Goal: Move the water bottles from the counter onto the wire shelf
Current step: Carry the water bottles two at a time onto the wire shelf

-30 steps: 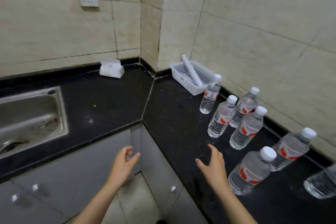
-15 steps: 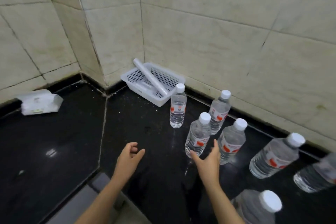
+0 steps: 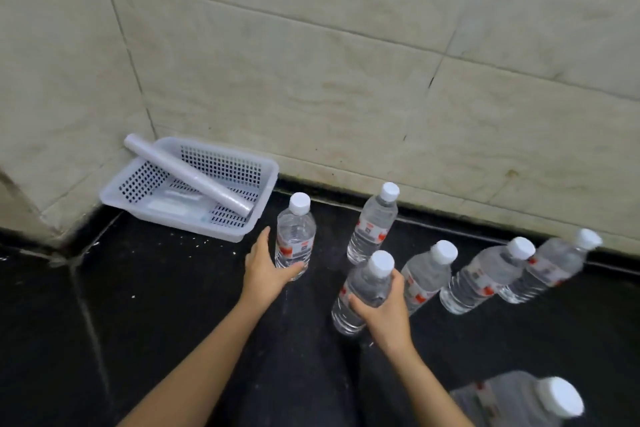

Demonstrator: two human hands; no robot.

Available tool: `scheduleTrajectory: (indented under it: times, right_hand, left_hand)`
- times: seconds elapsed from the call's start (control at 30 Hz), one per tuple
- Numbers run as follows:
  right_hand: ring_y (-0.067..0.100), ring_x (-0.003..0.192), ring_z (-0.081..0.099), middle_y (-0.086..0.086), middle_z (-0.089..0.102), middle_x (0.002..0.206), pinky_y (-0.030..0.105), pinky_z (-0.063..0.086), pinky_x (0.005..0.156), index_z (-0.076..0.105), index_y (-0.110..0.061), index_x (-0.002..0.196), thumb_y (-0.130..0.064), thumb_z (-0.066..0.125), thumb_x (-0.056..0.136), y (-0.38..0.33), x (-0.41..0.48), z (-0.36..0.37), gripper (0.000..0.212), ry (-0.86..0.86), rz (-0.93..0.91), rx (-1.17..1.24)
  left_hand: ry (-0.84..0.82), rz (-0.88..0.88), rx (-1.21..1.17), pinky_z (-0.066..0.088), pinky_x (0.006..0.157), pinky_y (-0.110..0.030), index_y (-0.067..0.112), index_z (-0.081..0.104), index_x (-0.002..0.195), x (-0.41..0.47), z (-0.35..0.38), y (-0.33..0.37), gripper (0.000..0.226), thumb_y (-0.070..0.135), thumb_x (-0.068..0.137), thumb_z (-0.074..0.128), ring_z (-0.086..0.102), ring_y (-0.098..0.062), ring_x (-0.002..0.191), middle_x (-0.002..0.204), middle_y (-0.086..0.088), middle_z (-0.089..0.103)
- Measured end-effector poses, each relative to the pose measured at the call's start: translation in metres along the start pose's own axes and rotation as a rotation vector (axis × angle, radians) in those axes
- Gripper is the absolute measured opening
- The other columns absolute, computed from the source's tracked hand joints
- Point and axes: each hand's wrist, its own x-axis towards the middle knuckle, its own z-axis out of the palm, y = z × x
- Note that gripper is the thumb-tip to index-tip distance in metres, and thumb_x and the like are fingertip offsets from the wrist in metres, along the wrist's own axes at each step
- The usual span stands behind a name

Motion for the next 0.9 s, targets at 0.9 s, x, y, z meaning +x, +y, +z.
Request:
scheduleTrajectory:
  times: [0.9]
  right_hand:
    - [0.012, 0.103, 0.051, -0.006, 0.052, 0.111, 0.026, 0.040, 0.091, 0.036, -0.020, 0.129, -0.015, 0.081, 0.063, -0.014, -0.026, 0.004, 0.080, 0.145, 0.060, -0.173]
  left_hand:
    - [-0.132, 0.049, -0.051, 0.045, 0.098, -0.046, 0.023, 0.046, 0.121, -0.019, -0.011, -0.025, 0.072, 0.023, 0.059, 0.083, 0.056, -0.026, 0.113, 0.121, -0.005, 0.061]
